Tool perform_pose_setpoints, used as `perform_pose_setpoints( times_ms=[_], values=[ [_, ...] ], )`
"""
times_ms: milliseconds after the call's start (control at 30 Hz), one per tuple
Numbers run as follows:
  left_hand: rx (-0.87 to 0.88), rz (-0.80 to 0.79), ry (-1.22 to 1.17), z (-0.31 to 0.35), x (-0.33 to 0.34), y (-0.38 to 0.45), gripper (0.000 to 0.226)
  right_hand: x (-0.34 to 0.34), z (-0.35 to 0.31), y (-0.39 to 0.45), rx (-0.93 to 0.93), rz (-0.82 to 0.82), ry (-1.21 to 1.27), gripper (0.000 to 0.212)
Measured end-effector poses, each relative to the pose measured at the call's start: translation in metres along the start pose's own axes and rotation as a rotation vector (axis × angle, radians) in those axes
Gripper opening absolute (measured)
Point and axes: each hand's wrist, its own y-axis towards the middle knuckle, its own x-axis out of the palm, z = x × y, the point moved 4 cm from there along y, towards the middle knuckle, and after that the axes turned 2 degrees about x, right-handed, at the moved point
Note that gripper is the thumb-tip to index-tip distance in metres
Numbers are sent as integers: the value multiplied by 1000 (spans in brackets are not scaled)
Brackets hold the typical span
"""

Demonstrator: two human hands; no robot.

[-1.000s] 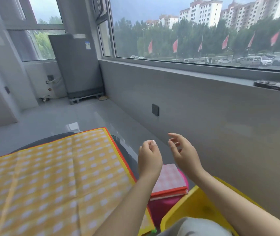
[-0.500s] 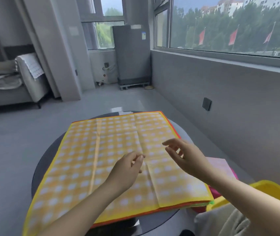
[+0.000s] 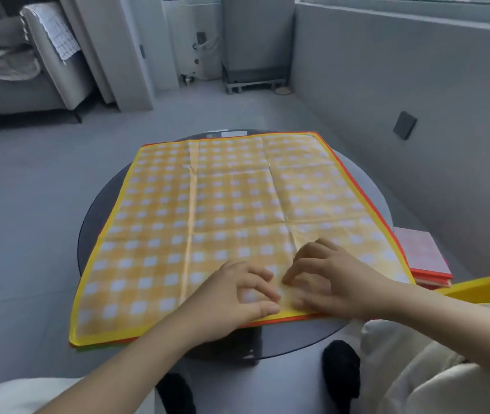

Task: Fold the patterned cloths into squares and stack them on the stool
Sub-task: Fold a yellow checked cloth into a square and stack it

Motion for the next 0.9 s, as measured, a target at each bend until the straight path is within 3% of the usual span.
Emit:
perform_pose_setpoints(
  times_ms=[200, 900],
  values=[
    [48, -29, 20, -5, 2, -6, 21, 5, -5, -4, -27, -62, 48, 48],
    [-43, -17, 41, 3, -3, -9, 17, 2, -20, -4, 100, -75, 173, 9]
  ],
)
